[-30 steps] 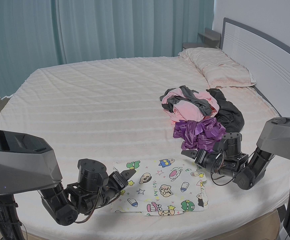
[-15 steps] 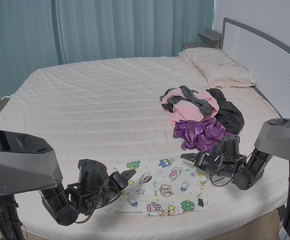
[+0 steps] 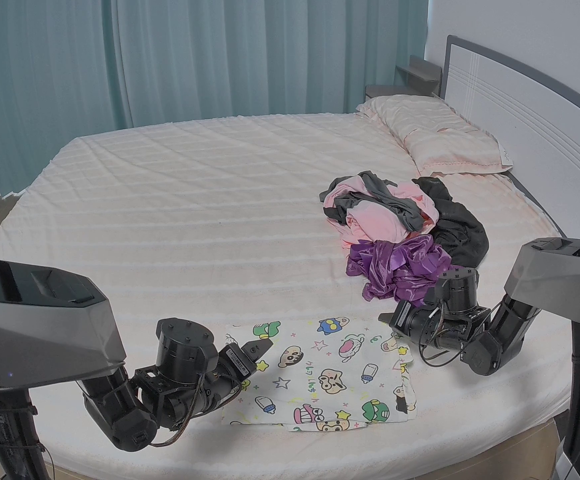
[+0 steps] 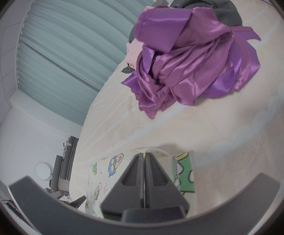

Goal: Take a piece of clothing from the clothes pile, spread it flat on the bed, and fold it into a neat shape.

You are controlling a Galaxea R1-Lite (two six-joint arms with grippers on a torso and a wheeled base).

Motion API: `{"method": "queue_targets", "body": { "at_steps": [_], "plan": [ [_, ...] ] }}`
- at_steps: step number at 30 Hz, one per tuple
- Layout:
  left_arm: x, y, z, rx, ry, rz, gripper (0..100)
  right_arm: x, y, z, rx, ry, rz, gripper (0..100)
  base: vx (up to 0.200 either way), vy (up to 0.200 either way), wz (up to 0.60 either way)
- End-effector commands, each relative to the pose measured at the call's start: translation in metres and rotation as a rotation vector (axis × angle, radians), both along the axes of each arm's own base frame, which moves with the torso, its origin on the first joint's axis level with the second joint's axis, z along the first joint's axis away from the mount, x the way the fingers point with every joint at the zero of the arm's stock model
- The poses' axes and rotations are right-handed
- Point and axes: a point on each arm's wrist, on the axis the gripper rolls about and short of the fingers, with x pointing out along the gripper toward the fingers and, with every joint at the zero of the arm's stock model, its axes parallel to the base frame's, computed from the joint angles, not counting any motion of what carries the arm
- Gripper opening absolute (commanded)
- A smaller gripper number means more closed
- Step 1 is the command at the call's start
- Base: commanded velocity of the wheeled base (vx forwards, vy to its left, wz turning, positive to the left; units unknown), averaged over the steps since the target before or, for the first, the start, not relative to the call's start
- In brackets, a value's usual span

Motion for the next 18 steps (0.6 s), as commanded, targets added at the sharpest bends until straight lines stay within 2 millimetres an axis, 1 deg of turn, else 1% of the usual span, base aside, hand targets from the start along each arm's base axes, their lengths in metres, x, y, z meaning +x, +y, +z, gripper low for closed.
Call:
{"method": "queue_targets", "body": {
  "at_steps": [1,11,18],
  "plan": [
    [0.000,0.000,-0.001,0.001,0.003,0.000,100,0.003,-0.004,0.000,0.002,-0.007,-0.015,0,0.000,0.000,0.00],
    [0.000,0.000,-0.002,0.003,0.007,-0.002,100,0.009,-0.016,0.001,0.007,-0.014,-0.055,0,0.000,0.000,0.00],
    [0.000,0.000,-0.002,0.003,0.007,-0.002,100,0.010,-0.017,0.001,0.006,-0.014,-0.058,0,0.000,0.000,0.00]
  ]
}}
